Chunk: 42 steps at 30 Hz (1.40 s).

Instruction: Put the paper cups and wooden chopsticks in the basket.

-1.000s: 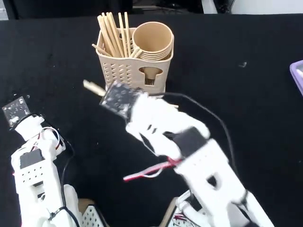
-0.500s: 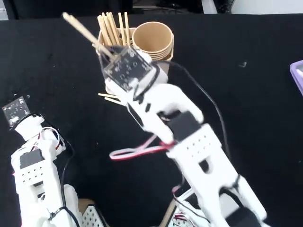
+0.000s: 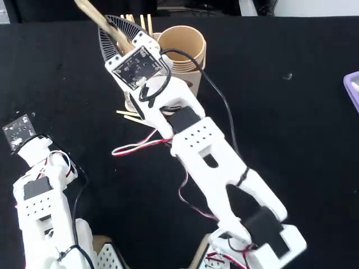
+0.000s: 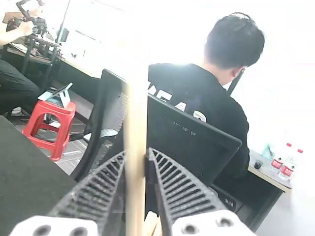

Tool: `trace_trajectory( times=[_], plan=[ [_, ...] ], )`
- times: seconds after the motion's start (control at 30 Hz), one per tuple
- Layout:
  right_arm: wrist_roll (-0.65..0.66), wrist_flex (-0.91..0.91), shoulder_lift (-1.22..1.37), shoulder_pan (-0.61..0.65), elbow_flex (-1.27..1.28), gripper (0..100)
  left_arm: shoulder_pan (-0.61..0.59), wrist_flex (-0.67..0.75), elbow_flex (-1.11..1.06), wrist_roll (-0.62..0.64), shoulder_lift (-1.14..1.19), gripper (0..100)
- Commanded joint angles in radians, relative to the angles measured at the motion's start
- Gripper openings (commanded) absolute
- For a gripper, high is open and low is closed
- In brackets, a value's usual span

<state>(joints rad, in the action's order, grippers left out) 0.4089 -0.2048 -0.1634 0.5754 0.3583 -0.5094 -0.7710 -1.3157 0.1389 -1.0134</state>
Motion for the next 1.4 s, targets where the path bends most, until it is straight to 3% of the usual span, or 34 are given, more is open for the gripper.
trace_trajectory(
  times=[0.0, 0.3, 0.4, 0.73, 1.03, 1.17, 1.37],
  plan=[
    [-0.012, -0.034, 0.019, -0.038, -0.054, 1.1, -0.007, 0.015, 0.021, 0.003, -0.018, 13],
    [-0.012, 0.175, 0.031, -0.046, -0.133, 1.8, -0.007, 0.015, 0.021, 0.003, -0.018, 13],
    [-0.012, 0.244, 0.031, -0.046, -0.191, 8.5, -0.007, 0.015, 0.021, 0.003, -0.018, 13],
    [-0.135, 0.465, 0.018, -0.043, -0.351, 9.3, -0.007, 0.015, 0.019, 0.003, -0.018, 13],
    [-0.135, 1.085, -0.271, -0.026, -0.395, 9.3, -0.007, 0.015, 0.018, 0.002, -0.018, 13],
    [-0.135, 1.358, -0.377, -0.023, -0.303, 9.3, -0.007, 0.015, 0.018, 0.002, -0.018, 13],
    [-0.127, 1.453, -0.555, -0.072, 0.007, 9.6, 0.001, 0.015, 0.018, 0.002, -0.018, 13]
  ],
)
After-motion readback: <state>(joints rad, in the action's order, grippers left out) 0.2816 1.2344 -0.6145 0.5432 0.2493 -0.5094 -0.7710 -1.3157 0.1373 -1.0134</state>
